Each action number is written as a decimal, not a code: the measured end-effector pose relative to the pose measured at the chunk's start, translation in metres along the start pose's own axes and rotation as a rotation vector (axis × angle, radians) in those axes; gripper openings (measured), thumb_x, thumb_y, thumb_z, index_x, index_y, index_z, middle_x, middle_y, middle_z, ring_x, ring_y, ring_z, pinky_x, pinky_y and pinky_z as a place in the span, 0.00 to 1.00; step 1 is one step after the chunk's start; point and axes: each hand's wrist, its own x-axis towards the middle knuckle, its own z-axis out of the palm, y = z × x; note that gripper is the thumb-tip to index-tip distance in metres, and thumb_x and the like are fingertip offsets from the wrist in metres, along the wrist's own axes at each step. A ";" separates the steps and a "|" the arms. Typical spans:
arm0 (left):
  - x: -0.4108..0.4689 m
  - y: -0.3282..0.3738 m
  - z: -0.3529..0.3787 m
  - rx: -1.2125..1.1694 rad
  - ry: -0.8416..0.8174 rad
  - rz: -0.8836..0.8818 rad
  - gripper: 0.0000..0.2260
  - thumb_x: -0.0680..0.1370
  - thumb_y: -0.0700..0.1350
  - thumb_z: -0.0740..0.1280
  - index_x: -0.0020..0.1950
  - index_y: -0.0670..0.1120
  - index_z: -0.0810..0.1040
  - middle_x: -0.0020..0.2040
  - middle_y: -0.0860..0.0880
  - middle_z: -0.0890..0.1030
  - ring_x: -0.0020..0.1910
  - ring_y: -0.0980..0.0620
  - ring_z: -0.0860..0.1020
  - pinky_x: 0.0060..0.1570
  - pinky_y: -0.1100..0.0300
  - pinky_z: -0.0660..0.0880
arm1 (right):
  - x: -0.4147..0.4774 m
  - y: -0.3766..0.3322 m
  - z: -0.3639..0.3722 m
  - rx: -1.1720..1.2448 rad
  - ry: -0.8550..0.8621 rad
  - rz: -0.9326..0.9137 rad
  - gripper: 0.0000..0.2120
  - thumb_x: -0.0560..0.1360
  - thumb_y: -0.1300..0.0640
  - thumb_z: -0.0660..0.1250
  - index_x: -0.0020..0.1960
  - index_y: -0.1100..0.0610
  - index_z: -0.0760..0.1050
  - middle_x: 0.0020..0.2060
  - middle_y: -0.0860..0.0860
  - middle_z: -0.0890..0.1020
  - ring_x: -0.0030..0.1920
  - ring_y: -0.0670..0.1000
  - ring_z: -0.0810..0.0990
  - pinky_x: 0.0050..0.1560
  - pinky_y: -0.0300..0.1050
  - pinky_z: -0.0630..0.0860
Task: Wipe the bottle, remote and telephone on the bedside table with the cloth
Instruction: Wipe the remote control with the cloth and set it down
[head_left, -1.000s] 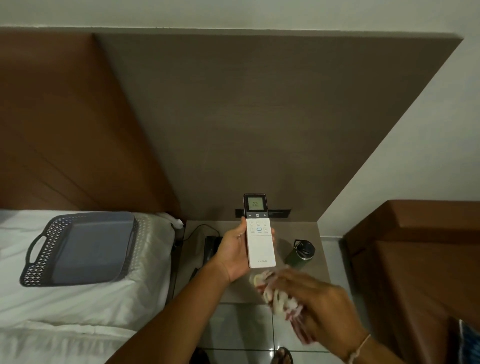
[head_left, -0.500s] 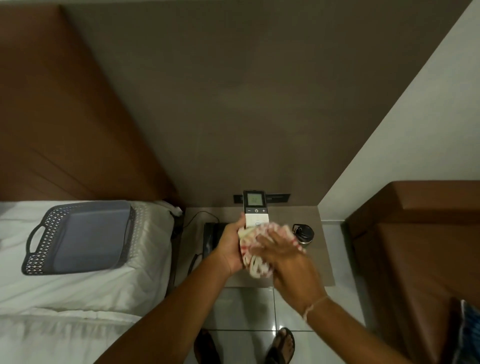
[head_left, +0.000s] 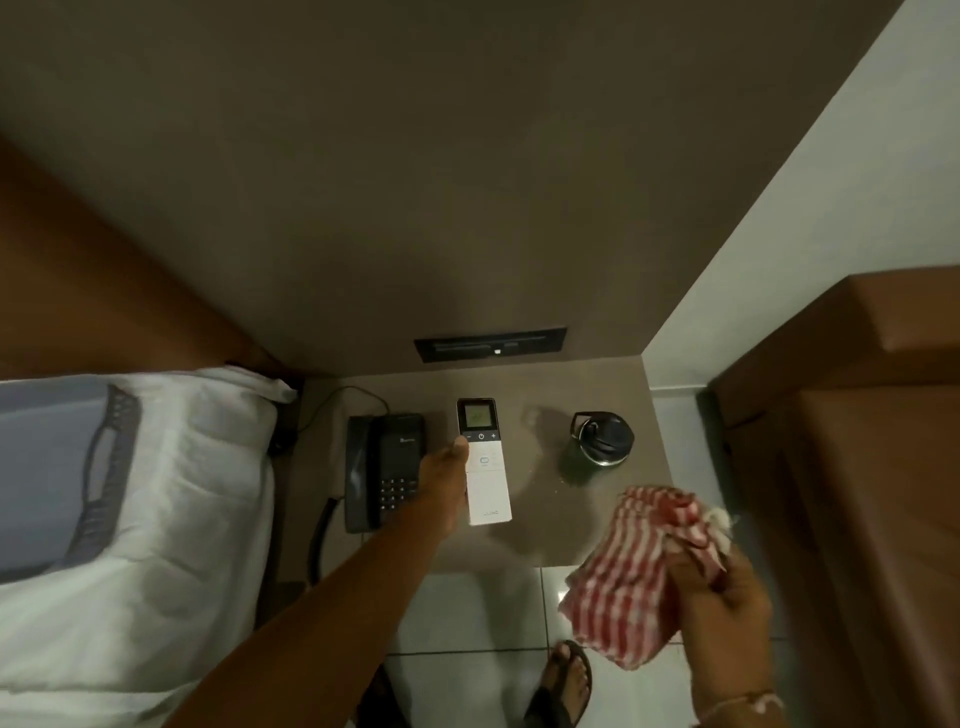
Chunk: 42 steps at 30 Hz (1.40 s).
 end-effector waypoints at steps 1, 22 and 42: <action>0.018 -0.010 0.004 0.034 0.031 0.006 0.12 0.83 0.47 0.62 0.47 0.40 0.80 0.55 0.35 0.83 0.46 0.39 0.81 0.51 0.45 0.77 | 0.011 0.011 0.000 0.063 0.040 0.062 0.16 0.73 0.62 0.70 0.59 0.50 0.78 0.52 0.50 0.82 0.56 0.54 0.80 0.61 0.58 0.74; 0.139 -0.080 0.050 0.259 0.232 0.034 0.12 0.82 0.53 0.61 0.52 0.47 0.79 0.44 0.46 0.81 0.38 0.47 0.78 0.34 0.60 0.73 | 0.062 0.083 0.006 0.281 0.118 0.304 0.19 0.73 0.57 0.69 0.63 0.52 0.76 0.53 0.47 0.83 0.51 0.54 0.81 0.54 0.56 0.76; 0.093 -0.049 -0.064 0.816 0.268 0.780 0.15 0.81 0.44 0.62 0.67 0.50 0.77 0.66 0.47 0.78 0.62 0.48 0.77 0.60 0.58 0.74 | 0.009 0.075 0.112 0.188 0.071 0.253 0.09 0.74 0.62 0.68 0.48 0.48 0.79 0.51 0.52 0.82 0.55 0.58 0.79 0.57 0.58 0.74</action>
